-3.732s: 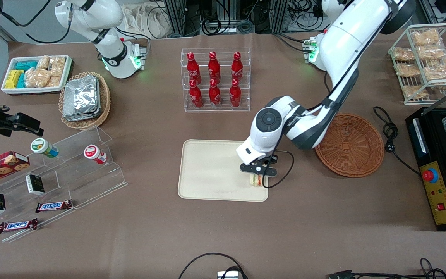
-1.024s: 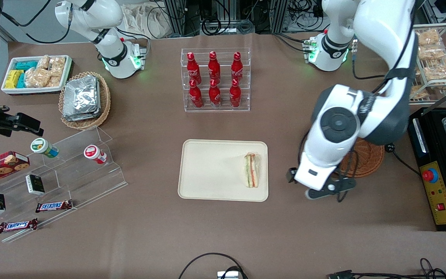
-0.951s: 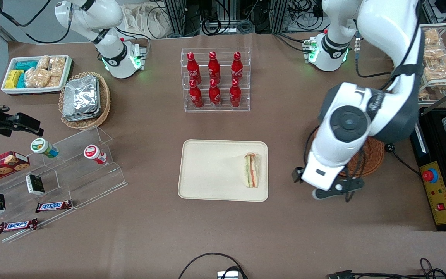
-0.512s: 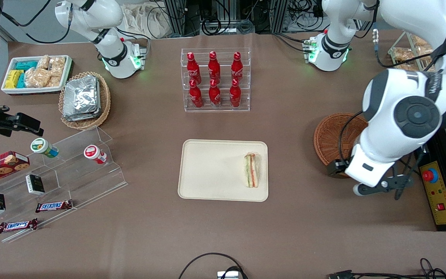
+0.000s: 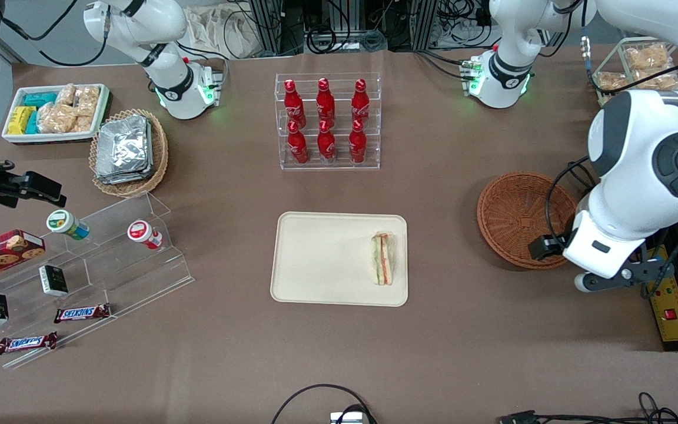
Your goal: Place sandwich from basket to tray
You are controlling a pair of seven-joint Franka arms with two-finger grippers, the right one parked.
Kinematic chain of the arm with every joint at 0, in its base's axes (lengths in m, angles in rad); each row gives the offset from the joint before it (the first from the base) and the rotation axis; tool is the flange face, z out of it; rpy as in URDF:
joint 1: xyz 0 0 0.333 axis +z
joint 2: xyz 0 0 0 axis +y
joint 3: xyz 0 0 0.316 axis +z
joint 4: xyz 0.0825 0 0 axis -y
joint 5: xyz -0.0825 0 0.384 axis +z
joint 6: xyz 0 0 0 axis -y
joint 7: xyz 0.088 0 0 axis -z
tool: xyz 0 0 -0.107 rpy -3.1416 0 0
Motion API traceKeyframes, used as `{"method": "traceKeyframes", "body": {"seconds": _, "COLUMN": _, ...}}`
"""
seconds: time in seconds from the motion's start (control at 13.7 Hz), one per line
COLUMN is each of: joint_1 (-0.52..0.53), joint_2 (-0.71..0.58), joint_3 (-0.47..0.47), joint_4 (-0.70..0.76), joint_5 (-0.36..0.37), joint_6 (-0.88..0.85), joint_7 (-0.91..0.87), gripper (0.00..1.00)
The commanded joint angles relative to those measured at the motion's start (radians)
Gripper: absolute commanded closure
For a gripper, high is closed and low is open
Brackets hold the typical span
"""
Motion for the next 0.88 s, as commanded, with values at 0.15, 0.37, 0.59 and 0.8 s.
{"method": "traceKeyframes", "body": {"seconds": 0.15, "joint_1": -0.008, "joint_2": -0.091, "joint_3": 0.028, "joint_4": -0.044, "joint_5": -0.017, "joint_6": -0.014, "joint_7": 0.031, "gripper": 0.00}}
{"method": "traceKeyframes", "body": {"seconds": 0.37, "joint_1": 0.067, "joint_2": -0.146, "joint_3": 0.033, "joint_4": -0.102, "joint_5": -0.042, "joint_6": -0.005, "joint_7": 0.107, "gripper": 0.00}}
{"method": "traceKeyframes", "body": {"seconds": 0.59, "joint_1": 0.109, "joint_2": -0.206, "joint_3": 0.033, "joint_4": -0.134, "joint_5": -0.071, "joint_6": -0.014, "joint_7": 0.218, "gripper": 0.00}}
{"method": "traceKeyframes", "body": {"seconds": 0.8, "joint_1": 0.138, "joint_2": -0.284, "joint_3": 0.010, "joint_4": -0.183, "joint_5": -0.074, "joint_6": -0.042, "joint_7": 0.247, "gripper": 0.00}}
